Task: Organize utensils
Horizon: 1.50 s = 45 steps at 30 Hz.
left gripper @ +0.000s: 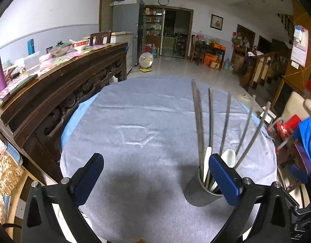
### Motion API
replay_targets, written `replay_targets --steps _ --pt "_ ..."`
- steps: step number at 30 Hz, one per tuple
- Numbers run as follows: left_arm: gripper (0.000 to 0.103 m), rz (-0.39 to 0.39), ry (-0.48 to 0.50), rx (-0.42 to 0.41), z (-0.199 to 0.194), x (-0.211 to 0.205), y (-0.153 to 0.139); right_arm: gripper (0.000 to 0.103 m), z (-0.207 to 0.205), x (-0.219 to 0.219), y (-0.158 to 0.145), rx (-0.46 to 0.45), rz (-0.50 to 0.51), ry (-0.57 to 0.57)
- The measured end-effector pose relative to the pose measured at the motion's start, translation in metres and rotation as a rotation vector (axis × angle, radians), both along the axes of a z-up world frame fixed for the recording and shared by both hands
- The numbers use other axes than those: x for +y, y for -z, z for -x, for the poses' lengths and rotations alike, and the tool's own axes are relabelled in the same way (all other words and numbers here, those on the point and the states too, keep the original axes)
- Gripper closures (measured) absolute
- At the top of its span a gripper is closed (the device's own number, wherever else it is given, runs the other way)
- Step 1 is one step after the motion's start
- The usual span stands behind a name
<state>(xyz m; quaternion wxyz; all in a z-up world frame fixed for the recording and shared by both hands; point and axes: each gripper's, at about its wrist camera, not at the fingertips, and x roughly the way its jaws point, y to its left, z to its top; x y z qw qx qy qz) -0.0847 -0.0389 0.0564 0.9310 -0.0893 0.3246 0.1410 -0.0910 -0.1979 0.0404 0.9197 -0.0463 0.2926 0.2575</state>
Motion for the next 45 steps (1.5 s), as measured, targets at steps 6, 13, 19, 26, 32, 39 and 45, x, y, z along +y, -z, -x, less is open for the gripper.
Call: replay_targets --steps 6,13,19,26,32,39,45 --pt "0.000 0.002 0.034 -0.021 0.001 -0.012 -0.004 0.001 0.001 -0.003 -0.002 0.005 0.014 0.030" --pt "0.000 -0.029 0.065 -0.019 -0.001 -0.024 -0.004 0.001 -0.004 -0.008 -0.009 0.005 0.008 0.070" --pt "0.000 -0.041 0.070 -0.008 -0.003 -0.026 -0.003 0.001 -0.004 -0.005 -0.010 0.001 0.024 0.054" --pt "0.000 -0.039 0.066 -0.002 -0.006 -0.026 -0.002 0.001 -0.003 -0.004 -0.010 -0.005 0.024 0.039" --pt "0.000 -0.062 0.073 0.006 -0.008 -0.028 -0.002 0.001 -0.004 -0.002 -0.009 -0.003 0.029 0.028" --pt "0.000 -0.050 0.072 0.006 -0.008 -0.025 -0.002 0.001 -0.004 -0.003 -0.008 0.001 0.030 0.027" --pt "0.000 -0.065 0.076 0.007 -0.010 -0.028 -0.002 0.001 -0.005 -0.002 -0.007 0.006 0.031 0.017"
